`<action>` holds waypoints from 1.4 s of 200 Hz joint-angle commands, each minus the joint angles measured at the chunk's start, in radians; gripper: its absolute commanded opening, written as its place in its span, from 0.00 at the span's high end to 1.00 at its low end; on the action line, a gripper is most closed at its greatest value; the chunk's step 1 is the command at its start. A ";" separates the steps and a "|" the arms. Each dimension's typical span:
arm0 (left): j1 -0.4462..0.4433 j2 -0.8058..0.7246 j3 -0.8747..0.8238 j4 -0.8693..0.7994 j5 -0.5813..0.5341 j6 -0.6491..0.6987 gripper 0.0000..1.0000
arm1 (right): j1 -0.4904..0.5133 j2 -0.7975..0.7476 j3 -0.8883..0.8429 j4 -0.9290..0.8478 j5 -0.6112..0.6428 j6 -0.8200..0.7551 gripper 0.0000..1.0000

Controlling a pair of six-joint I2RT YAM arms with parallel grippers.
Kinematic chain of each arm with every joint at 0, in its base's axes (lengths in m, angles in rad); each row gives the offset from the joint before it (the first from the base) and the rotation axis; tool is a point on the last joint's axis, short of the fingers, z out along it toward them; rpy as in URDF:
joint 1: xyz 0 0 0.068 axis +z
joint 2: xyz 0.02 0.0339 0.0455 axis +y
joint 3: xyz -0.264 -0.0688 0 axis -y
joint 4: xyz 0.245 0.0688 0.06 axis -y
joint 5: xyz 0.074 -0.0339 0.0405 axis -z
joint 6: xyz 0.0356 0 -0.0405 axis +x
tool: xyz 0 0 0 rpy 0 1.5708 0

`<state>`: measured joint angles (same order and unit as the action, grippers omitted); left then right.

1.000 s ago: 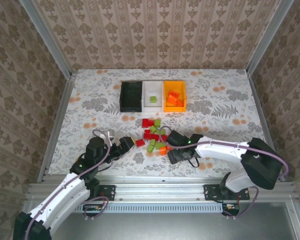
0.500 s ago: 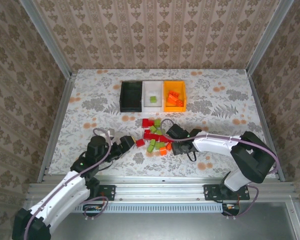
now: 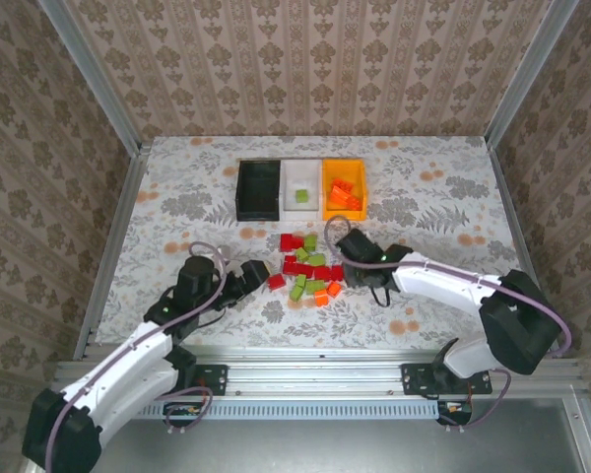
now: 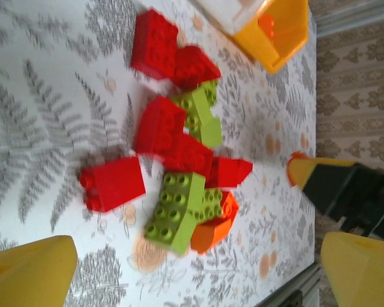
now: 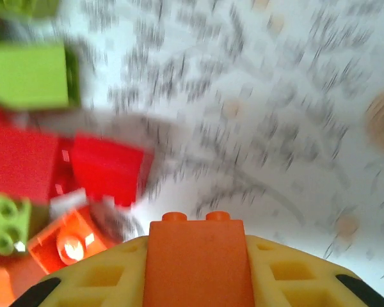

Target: Sort the legos into containers by color

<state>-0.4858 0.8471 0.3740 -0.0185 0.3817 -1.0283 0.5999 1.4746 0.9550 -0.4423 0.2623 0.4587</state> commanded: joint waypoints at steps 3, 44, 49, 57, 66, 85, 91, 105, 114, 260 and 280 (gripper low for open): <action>0.151 0.154 0.098 0.124 0.180 0.066 0.00 | -0.089 0.150 0.169 0.048 -0.004 -0.089 0.68; 0.332 0.332 0.154 0.164 0.418 0.069 0.00 | -0.172 0.476 0.542 -0.028 -0.029 -0.157 0.68; 0.332 0.329 0.154 0.151 0.423 0.079 0.00 | -0.179 0.507 0.579 -0.038 -0.037 -0.159 0.68; 0.330 0.313 0.155 0.106 0.415 0.103 0.00 | -0.186 0.549 0.633 -0.053 -0.041 -0.165 0.67; 0.329 0.285 0.154 0.051 0.399 0.135 0.00 | -0.192 0.593 0.687 -0.074 -0.037 -0.174 0.66; 0.331 0.216 0.148 -0.054 0.360 0.190 0.00 | -0.199 0.644 0.759 -0.088 -0.050 -0.188 0.63; 0.331 0.192 0.146 -0.075 0.351 0.199 0.00 | -0.200 0.651 0.774 -0.088 -0.054 -0.193 0.60; 0.331 0.147 0.139 -0.106 0.339 0.205 0.00 | -0.203 0.658 0.791 -0.088 -0.065 -0.198 0.54; 0.331 0.126 0.134 -0.110 0.335 0.202 0.00 | -0.204 0.656 0.799 -0.088 -0.064 -0.200 0.50; -0.050 -0.086 -0.046 -0.206 0.018 0.120 0.10 | 0.282 0.110 0.102 0.008 0.044 0.126 0.58; -0.056 -0.160 -0.067 -0.252 -0.019 0.112 0.12 | 0.367 0.123 0.108 -0.010 0.048 0.227 0.60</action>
<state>-0.5316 0.7650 0.3252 -0.2119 0.4431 -0.8917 0.8948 1.5967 1.0584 -0.4309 0.2596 0.5312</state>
